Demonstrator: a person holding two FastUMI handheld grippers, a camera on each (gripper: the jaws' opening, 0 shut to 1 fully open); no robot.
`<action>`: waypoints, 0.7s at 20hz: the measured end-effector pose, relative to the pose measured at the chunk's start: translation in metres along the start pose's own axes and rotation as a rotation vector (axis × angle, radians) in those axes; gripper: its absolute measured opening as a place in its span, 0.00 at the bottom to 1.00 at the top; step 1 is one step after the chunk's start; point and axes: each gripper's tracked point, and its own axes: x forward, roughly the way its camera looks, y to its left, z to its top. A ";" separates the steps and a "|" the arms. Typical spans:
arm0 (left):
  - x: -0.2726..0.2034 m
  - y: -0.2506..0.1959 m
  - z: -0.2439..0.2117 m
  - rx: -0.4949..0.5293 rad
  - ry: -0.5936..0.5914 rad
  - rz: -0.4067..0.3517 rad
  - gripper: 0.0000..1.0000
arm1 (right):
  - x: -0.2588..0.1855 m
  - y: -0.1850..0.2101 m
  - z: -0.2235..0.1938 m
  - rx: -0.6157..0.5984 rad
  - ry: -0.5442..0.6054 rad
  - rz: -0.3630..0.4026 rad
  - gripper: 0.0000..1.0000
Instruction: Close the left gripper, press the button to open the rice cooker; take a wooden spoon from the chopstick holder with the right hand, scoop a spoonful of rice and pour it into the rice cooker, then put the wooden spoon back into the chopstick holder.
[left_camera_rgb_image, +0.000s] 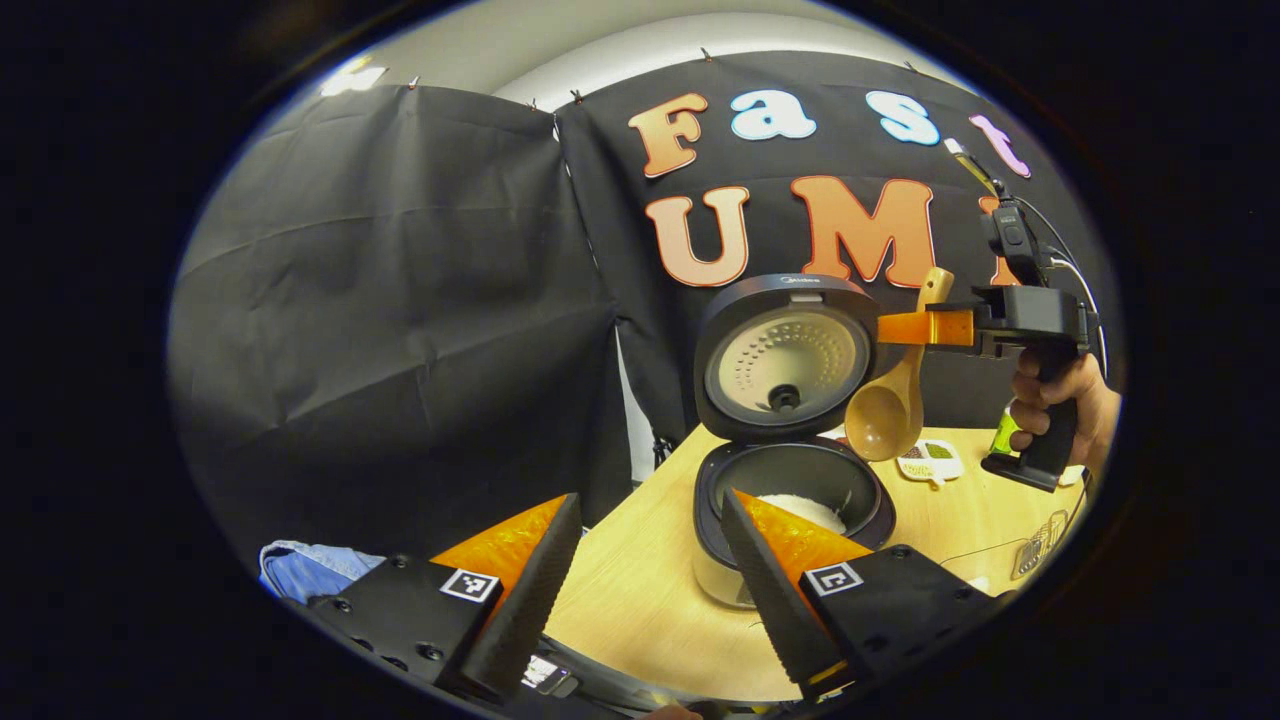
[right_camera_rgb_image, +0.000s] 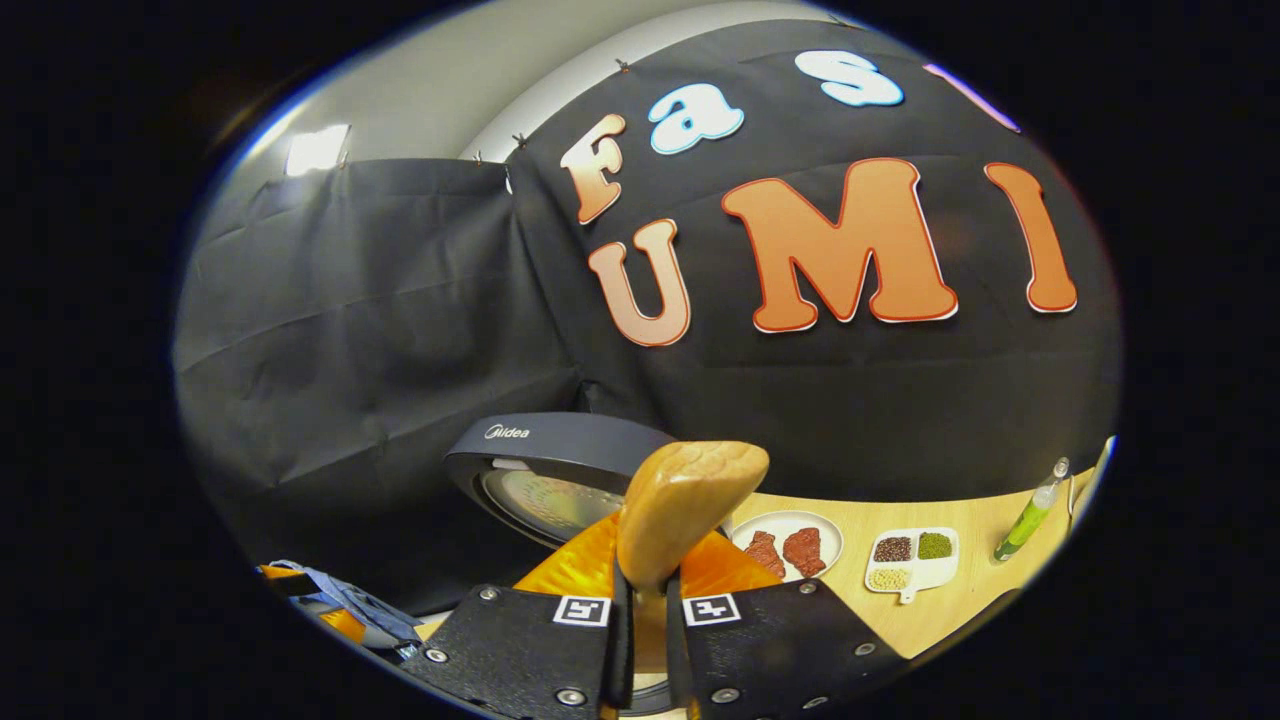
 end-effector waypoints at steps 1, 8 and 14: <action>-0.001 -0.002 -0.001 0.002 0.002 -0.004 0.95 | -0.002 -0.001 0.001 -0.022 -0.006 0.001 0.12; -0.005 -0.008 -0.006 0.005 0.022 0.003 0.95 | -0.019 0.003 0.007 0.044 -0.016 0.034 0.12; -0.007 -0.019 -0.001 0.018 0.011 -0.008 0.95 | -0.015 0.009 0.021 -0.045 -0.064 0.028 0.12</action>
